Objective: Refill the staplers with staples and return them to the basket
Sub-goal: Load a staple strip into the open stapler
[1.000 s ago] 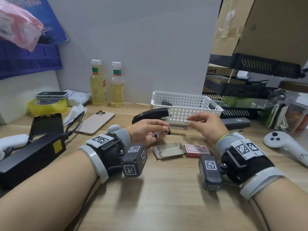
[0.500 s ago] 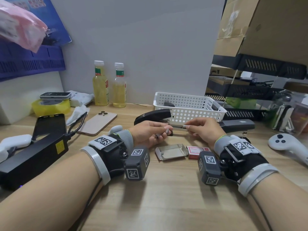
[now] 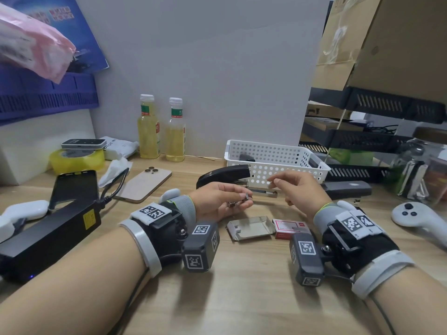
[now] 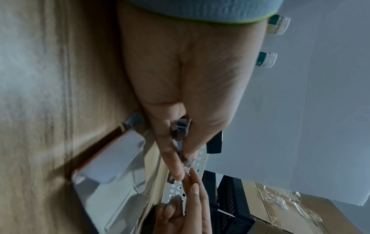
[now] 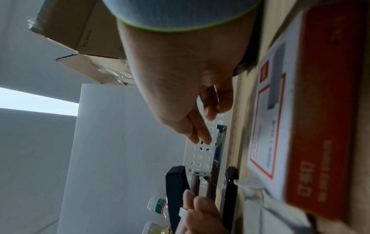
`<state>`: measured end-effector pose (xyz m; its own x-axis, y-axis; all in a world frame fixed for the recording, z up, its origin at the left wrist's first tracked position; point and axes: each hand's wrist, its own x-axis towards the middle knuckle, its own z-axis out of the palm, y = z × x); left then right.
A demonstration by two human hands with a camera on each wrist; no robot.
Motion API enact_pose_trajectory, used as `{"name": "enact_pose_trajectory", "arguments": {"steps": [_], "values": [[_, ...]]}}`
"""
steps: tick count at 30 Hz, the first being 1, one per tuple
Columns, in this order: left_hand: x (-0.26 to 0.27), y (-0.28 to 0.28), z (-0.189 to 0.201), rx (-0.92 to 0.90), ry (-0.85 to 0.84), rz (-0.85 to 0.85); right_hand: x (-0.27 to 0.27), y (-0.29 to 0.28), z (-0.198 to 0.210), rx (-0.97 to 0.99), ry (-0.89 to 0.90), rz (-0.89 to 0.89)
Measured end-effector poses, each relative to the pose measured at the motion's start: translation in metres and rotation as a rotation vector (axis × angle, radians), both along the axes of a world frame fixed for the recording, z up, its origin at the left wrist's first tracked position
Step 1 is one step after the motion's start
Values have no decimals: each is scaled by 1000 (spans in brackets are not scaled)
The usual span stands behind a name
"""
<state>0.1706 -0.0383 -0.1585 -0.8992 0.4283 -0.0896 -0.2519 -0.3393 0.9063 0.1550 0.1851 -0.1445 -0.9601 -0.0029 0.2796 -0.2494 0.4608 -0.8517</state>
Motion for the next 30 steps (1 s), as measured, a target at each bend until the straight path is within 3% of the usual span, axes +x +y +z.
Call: {"name": "enact_pose_trajectory", "arguments": {"steps": [6,9,12,15,30], "values": [[2,0,2,-27,3,3,6,-1,5,143,-66,-11],[2,0,1,-58,15,19,9,0,8,178,17,-30],[1,1,0,-67,28,25,20,-10,12,172,113,111],[0,1,-2,-61,56,14,28,-26,10,147,41,254],[-1,1,-5,16,67,-29,27,-32,2,80,56,203]]}}
